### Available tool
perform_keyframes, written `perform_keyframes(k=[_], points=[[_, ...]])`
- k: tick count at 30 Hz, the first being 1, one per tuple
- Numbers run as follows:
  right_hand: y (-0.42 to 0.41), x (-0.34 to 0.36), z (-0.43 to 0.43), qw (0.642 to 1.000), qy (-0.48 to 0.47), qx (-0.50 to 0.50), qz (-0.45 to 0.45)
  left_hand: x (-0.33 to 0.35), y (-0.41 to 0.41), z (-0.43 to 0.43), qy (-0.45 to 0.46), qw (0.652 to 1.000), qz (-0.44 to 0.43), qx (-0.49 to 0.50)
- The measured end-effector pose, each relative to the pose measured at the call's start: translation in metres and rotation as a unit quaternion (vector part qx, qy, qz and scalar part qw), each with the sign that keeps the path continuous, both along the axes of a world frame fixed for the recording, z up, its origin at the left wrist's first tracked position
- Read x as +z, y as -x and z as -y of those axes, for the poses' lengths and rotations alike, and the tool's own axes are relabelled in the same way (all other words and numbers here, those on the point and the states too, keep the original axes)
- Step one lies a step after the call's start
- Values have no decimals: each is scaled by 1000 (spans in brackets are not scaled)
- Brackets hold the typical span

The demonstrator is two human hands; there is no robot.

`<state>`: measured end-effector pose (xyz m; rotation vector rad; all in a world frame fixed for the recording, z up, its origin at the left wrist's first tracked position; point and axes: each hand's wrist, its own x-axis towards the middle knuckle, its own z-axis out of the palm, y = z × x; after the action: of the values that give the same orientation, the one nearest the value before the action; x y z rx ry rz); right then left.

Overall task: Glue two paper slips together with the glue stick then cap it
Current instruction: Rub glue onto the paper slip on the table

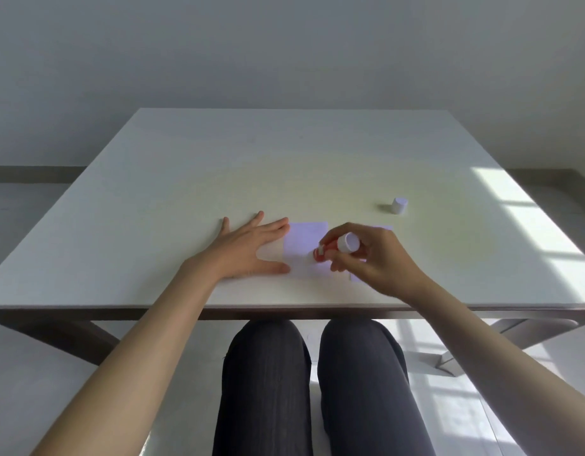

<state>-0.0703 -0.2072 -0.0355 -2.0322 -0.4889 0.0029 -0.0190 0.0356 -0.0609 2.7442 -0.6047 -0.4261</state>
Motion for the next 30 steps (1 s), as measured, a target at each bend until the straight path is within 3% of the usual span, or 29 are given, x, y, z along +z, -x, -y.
perform_keyframes(k=[3, 8, 13, 16, 18, 21, 26, 28, 30], points=[[2, 2, 5, 999, -5, 41, -25, 0, 0, 0, 0, 1000, -1, 0], [-12, 4, 12, 998, -14, -62, 13, 2, 2, -1, 4, 1000, -3, -3], [3, 0, 13, 997, -23, 43, -59, 2, 2, 0, 2, 1000, -4, 0], [-4, 4, 17, 997, -62, 14, -54, 0, 3, -1, -2, 1000, -1, -5], [-5, 7, 17, 988, -140, -29, -58, -1, 4, -2, 0, 1000, 1, -9], [0, 9, 19, 943, -303, -70, -116, -1, 6, -1, 6, 1000, 1, -6], [11, 15, 30, 875, -434, -127, -174, 0, 8, -2, 14, 1000, 0, -1], [17, 16, 28, 819, -505, -148, -229, -1, 8, -2, 23, 1000, -1, 1], [24, 14, 20, 741, -578, -168, -297, -2, 7, -3, 39, 999, -2, 5]])
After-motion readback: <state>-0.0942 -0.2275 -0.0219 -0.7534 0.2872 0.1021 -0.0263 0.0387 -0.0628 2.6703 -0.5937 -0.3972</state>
